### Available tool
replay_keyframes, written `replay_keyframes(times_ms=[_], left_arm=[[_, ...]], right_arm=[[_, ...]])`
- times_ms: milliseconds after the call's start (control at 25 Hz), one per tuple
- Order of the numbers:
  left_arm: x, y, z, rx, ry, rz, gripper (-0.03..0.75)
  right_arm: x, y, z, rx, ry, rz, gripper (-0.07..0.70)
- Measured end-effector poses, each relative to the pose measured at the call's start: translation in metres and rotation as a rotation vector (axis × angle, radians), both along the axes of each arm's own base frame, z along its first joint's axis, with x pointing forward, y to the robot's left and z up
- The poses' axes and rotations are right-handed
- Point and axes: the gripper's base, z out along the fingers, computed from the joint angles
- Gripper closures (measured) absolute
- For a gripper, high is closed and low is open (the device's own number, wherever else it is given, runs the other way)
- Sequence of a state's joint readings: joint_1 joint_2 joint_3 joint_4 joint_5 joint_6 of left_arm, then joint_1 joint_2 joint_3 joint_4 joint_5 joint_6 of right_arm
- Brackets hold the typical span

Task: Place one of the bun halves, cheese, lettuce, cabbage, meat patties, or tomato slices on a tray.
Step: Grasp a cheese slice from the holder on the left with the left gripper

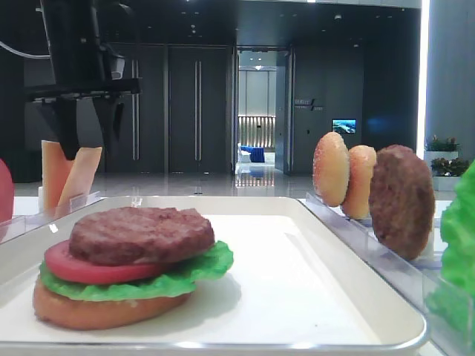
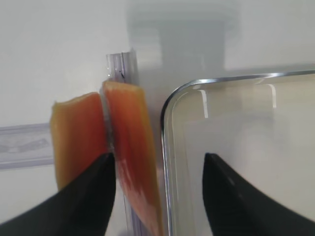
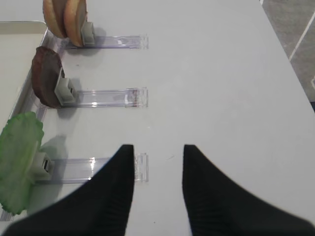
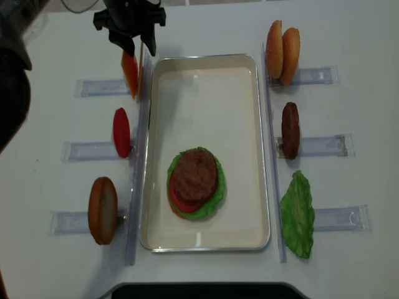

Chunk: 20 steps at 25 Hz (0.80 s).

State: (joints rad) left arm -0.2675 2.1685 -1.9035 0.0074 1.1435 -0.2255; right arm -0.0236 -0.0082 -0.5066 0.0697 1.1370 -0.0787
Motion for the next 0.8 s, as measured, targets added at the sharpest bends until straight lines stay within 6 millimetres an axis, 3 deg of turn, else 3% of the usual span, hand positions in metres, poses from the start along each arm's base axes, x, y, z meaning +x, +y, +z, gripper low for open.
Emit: replay_keyframes(times_ms=[360, 800], left_arm=[[0.003, -0.001, -0.015, 0.005, 0.03, 0.005, 0.284], [0.003, 0.0, -0.015, 0.015, 0.028, 0.002, 0.31]], right_arm=[[0.0, 0.0, 0.0, 0.0, 0.0, 0.0, 0.395], [0.0, 0.0, 0.0, 0.0, 0.0, 0.0, 0.395]])
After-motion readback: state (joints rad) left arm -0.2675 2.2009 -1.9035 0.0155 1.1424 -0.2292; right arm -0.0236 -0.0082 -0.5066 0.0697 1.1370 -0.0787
